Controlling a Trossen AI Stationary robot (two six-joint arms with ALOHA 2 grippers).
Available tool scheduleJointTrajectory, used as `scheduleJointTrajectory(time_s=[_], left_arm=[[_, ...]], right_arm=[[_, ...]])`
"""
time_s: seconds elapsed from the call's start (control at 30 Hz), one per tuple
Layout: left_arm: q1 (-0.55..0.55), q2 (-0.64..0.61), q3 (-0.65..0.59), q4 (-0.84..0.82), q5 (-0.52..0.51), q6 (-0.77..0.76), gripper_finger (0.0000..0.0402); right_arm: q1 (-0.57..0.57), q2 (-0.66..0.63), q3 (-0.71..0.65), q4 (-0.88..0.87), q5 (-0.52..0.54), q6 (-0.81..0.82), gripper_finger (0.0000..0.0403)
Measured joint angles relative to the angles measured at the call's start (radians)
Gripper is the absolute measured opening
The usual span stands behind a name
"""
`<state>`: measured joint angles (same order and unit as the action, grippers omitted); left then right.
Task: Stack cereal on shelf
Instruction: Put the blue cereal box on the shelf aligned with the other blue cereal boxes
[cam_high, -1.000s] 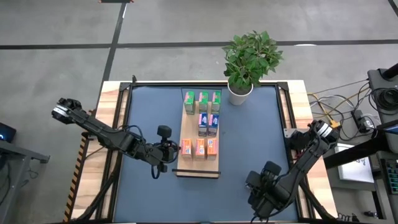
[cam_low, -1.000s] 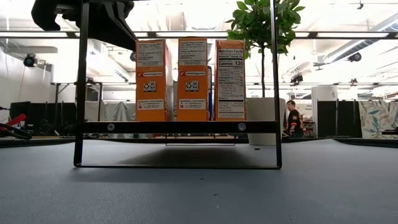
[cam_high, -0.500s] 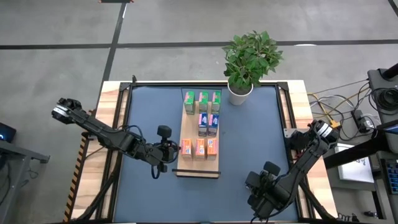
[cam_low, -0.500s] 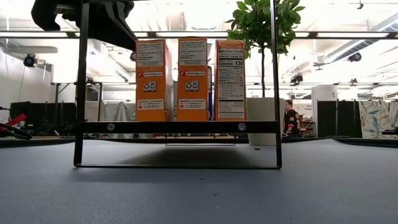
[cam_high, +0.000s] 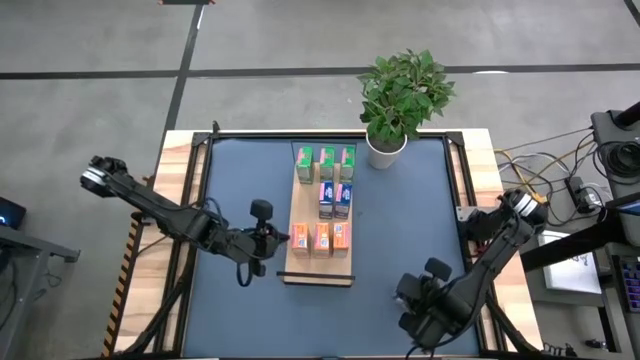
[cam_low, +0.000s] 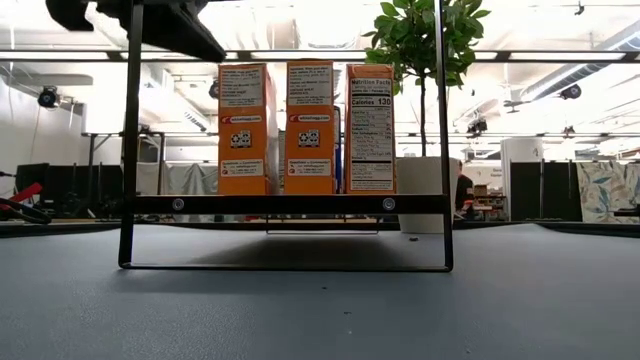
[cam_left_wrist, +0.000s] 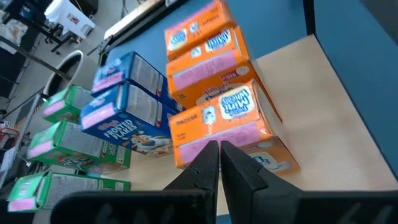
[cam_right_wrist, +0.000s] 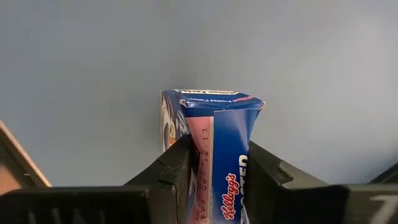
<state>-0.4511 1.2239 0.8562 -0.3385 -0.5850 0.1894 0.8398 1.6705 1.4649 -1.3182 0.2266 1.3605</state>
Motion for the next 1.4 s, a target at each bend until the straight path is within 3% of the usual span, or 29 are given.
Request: scheduleJointTrajectory(time_s=[0.47, 0.63, 0.83, 1.0, 1.2, 1.4], left_arm=[[0.0, -0.13, 0.0, 0.005, -0.004, 0.039, 0.0], [0.0, -0.193, 0.0, 0.005, -0.016, 0.079, 0.0], [0.001, -0.262, 0.0, 0.008, -0.089, 0.095, 0.0], [0.001, -0.306, 0.0, 0.009, -0.097, 0.092, 0.0], [0.001, -0.328, 0.0, 0.009, -0.097, 0.091, 0.0], [0.001, -0.354, 0.0, 0.066, -0.194, 0.104, 0.0]], right_arm=[[0.0, -0.108, 0.107, -0.014, 0.201, -0.038, 0.0098], [-0.015, -0.134, 0.194, -0.011, 0.338, -0.113, 0.0098], [-0.093, -0.118, 0.335, -0.001, 0.495, -0.358, 0.0098], [-0.215, -0.076, 0.454, 0.081, 0.533, -0.675, 0.0098], [-0.375, -0.009, 0.576, 0.211, 0.516, -1.047, 0.0098], [-0.551, 0.054, 0.639, 0.308, 0.357, -1.27, 0.0097]])
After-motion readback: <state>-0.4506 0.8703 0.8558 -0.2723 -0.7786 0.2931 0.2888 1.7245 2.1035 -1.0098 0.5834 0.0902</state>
